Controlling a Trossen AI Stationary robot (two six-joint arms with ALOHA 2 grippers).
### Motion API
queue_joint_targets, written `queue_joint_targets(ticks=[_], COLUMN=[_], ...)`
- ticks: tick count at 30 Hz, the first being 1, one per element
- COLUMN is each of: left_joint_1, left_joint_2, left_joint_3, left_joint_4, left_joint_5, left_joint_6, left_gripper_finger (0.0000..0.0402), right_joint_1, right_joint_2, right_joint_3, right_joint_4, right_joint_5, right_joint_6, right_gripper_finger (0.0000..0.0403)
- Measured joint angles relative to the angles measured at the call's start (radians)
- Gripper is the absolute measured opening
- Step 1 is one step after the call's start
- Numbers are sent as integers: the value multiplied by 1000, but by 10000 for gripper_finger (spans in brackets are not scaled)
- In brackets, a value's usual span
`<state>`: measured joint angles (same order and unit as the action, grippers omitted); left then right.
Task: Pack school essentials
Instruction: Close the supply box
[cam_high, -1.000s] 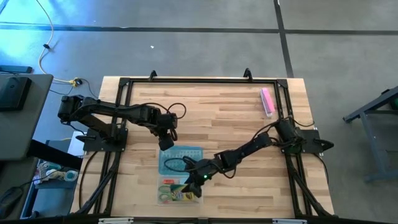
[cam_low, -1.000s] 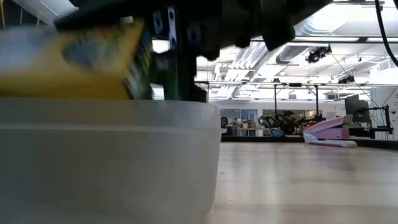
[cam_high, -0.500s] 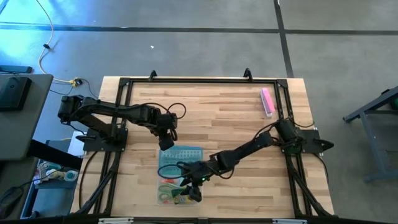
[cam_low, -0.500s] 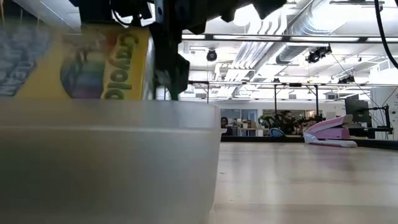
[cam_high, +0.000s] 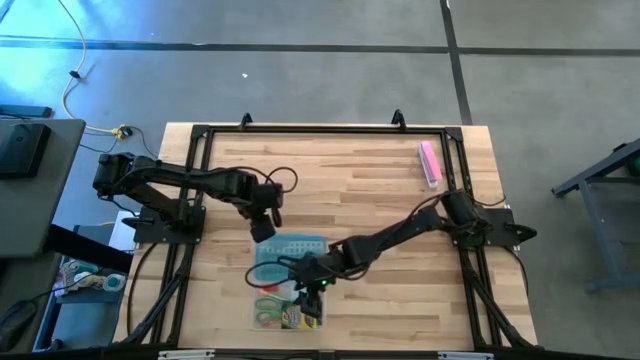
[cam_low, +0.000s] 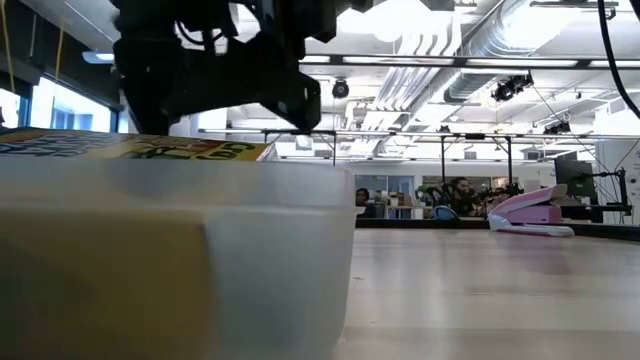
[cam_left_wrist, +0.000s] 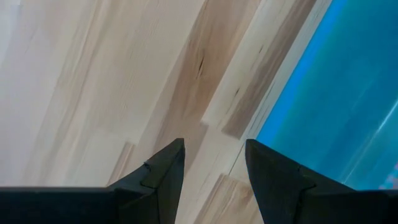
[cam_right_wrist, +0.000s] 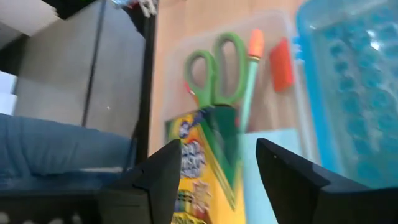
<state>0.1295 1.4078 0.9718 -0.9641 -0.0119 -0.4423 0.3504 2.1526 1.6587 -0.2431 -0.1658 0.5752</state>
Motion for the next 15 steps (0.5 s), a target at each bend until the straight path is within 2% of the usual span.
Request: queue_joint_targets(ticks=[8,15], left_joint_1=[-28,-25], left_joint_2=[-31,-132], left_joint_3=[0,0], left_joint_4=[-134,-216], left_joint_5=[0,0], left_joint_6=[22,26], left_gripper_finger=[158,158], right_joint_1=[-16,-31], right_joint_2=[0,0], right_joint_3=[96,224], right_joint_4=[-230,-418], right_joint_5=[19,142], right_joint_6=[-5,-8], right_gripper_finger=[195,194])
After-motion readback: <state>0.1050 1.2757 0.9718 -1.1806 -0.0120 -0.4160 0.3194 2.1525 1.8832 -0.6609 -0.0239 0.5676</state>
